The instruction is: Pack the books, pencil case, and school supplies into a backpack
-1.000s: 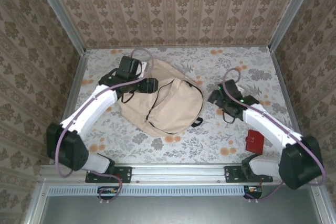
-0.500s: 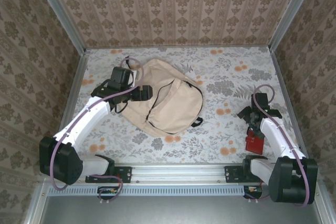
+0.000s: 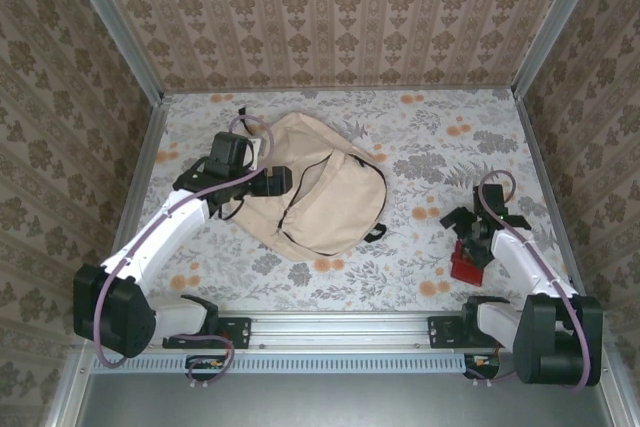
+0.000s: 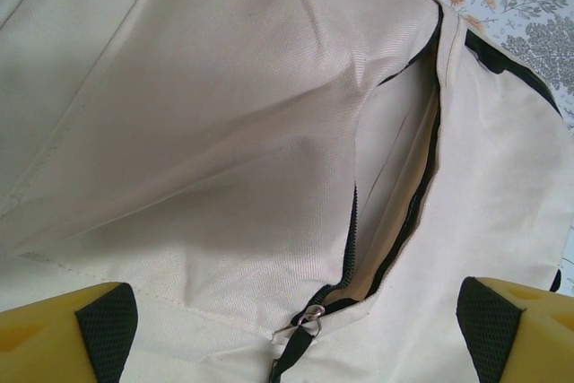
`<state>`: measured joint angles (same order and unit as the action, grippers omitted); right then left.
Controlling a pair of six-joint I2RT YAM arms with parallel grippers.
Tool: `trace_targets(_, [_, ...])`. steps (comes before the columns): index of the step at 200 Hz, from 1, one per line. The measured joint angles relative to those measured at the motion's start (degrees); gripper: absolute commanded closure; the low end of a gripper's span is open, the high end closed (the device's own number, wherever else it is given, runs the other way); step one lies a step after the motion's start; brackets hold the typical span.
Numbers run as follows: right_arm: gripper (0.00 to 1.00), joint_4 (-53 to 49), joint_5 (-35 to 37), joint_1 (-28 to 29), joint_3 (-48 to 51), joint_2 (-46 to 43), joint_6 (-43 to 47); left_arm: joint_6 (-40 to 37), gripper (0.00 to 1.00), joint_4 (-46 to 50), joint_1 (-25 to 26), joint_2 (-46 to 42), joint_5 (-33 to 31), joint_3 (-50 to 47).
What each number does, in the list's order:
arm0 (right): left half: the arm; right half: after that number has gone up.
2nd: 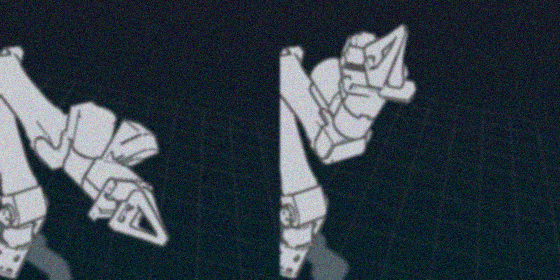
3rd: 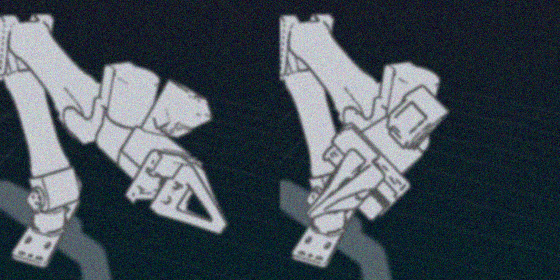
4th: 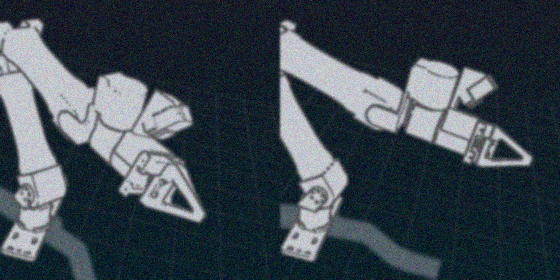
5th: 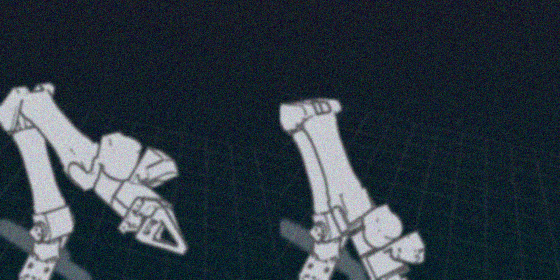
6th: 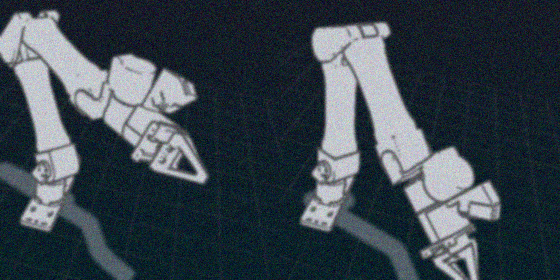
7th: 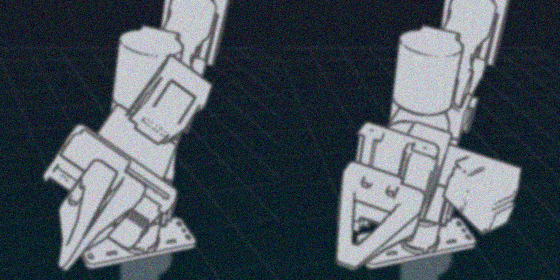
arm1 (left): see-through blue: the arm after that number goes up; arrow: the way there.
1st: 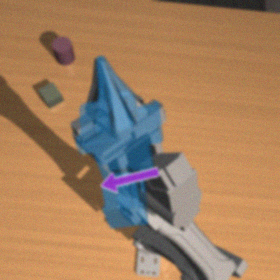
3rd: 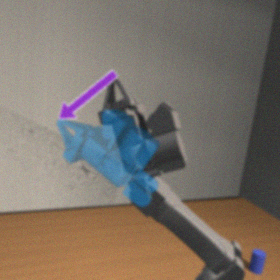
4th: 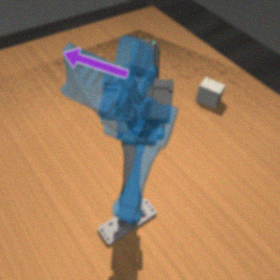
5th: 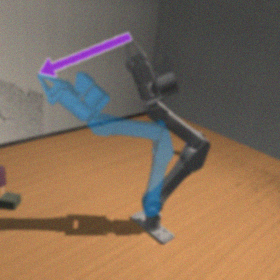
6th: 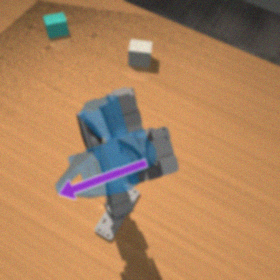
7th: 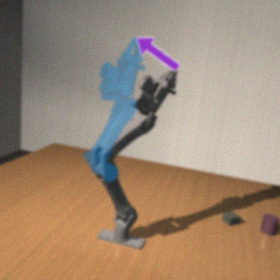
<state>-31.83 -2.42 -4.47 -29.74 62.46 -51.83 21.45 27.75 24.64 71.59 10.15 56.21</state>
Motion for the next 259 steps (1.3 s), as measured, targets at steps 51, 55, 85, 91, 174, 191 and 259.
trace_targets(51, [0.11,8.8,-2.9,12.4,-5.1,9.9,-6.0,0.0,0.05,-1.0,0.0,0.0,1.0,-0.3])
trace_targets(55, [0.14,9.0,-3.0,13.0,-6.0,11.0,-5.9,0.0,0.05,-1.0,0.0,0.0,1.0,-0.3])
trace_targets(85, [0.17,6.6,-1.6,14.7,-11.4,14.1,-3.6,-0.2,0.05,-0.8,0.0,0.0,1.2,-0.3])
trace_targets(91, [0.17,5.2,-0.5,14.7,-12.7,14.1,-2.2,-0.3,0.04,-0.5,0.0,0.0,1.2,-0.3])
trace_targets(174, [0.26,-2.3,-1.9,3.6,-14.1,15.0,14.2,-0.7,0.03,0.3,0.0,0.0,2.2,-0.3])
trace_targets(191, [0.31,-2.9,-3.3,3.7,-12.9,16.1,15.8,-0.7,0.02,0.2,0.0,0.0,2.7,-0.2])
trace_targets(259, [0.46,-2.7,-9.4,5.0,-9.5,18.0,16.5,-0.7,0.00,0.1,0.0,-0.2,3.5,-0.3])
